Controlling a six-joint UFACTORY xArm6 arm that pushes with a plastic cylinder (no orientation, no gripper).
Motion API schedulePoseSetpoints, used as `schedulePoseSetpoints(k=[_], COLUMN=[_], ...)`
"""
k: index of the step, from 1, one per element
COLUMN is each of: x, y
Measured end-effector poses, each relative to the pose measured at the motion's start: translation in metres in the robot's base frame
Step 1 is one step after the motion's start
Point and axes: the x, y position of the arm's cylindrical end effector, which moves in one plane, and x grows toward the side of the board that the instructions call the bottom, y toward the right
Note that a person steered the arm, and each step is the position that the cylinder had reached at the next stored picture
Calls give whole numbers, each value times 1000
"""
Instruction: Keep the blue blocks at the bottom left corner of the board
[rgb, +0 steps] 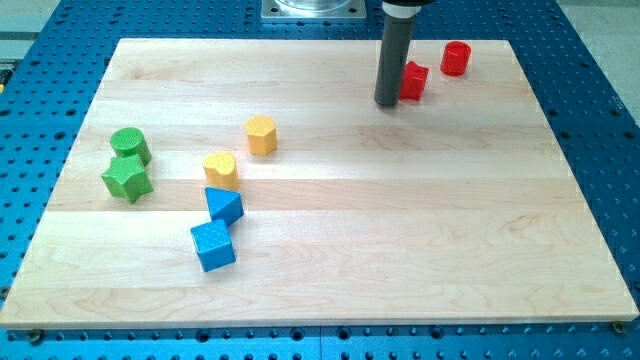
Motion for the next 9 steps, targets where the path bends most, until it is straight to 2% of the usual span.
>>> schedulePoseSetpoints(k=[1,2,3,4,6,8,9], x=[-30,-13,79,125,176,210,216], y=[34,60,10,-72,-219,-150,-212])
